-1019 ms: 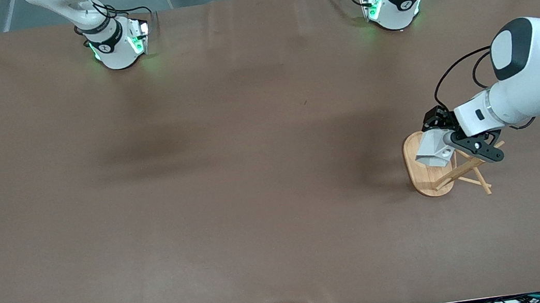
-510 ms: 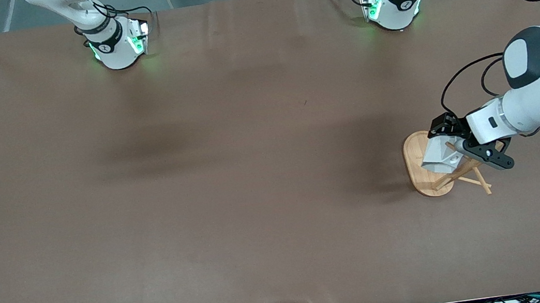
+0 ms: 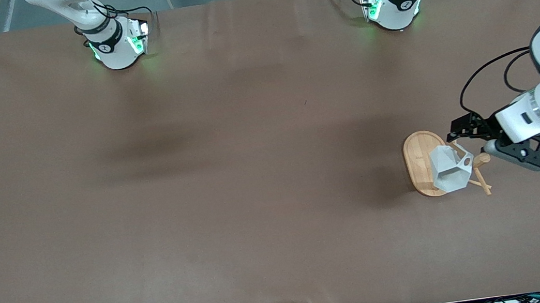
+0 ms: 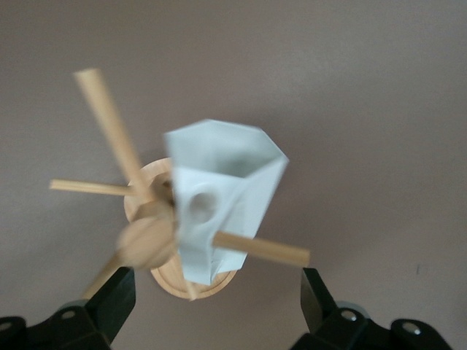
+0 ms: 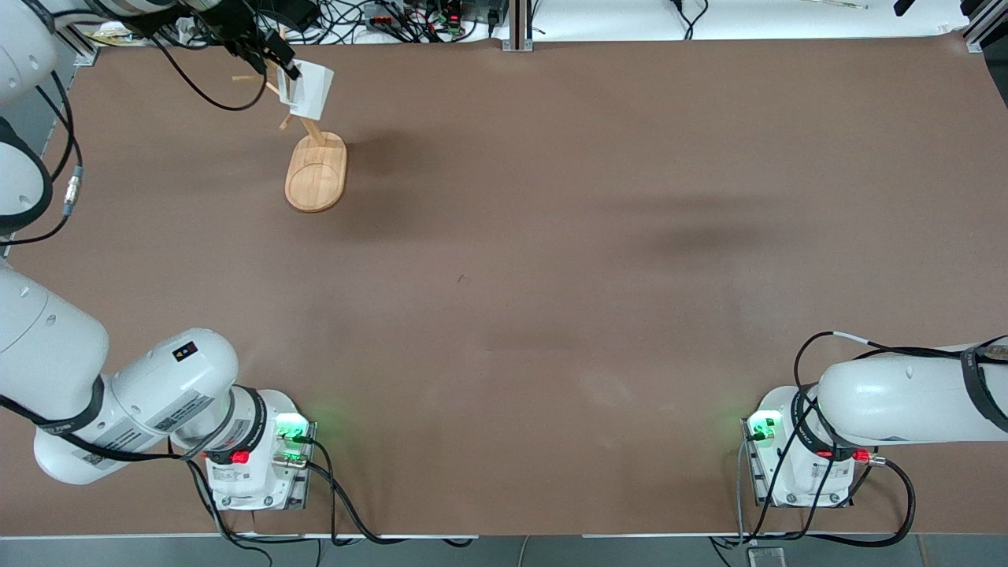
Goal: Hang cup on rack
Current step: 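Open the left gripper and release the cup on the rack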
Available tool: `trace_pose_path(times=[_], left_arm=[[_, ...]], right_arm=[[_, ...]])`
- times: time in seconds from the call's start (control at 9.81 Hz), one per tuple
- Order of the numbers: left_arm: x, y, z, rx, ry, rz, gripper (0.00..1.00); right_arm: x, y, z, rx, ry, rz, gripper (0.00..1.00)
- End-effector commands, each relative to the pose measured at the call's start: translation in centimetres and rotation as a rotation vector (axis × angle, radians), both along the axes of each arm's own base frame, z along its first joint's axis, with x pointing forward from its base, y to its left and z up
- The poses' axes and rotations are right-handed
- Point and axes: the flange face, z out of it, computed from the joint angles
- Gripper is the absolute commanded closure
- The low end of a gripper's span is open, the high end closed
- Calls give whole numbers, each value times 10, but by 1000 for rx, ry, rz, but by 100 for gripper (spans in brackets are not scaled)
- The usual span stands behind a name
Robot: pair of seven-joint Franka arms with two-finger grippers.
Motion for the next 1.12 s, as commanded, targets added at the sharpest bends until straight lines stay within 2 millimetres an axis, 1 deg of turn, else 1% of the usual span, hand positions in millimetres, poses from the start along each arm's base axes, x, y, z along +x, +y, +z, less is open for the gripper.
trace_pose_path(times=[0.0,0.2,0.41,0.61,0.71,0.82,0.92,1.02], left_arm=[[-5,4,37,49,32,78,0],[-15,0,78,91,17,156,0],[-29,-11,109,129,19,235,0],[-37,-16,130,150,-7,251,0],[-37,-18,142,145,-31,245,0],[-42,-25,156,159,-59,235,0],[-46,-27,161,183,-69,241,0],[-49,-26,164,205,-77,247,0]], right_arm=[[0,3,4,-6,-3,-17,0],[1,3,3,-4,-3,-14,0],[1,3,3,-4,-6,-9,0],[2,3,3,0,-11,-6,0],[2,3,3,0,-9,-4,0],[2,4,2,0,-8,-3,0],[2,4,2,2,-6,-3,0],[2,4,2,2,-6,-3,0]])
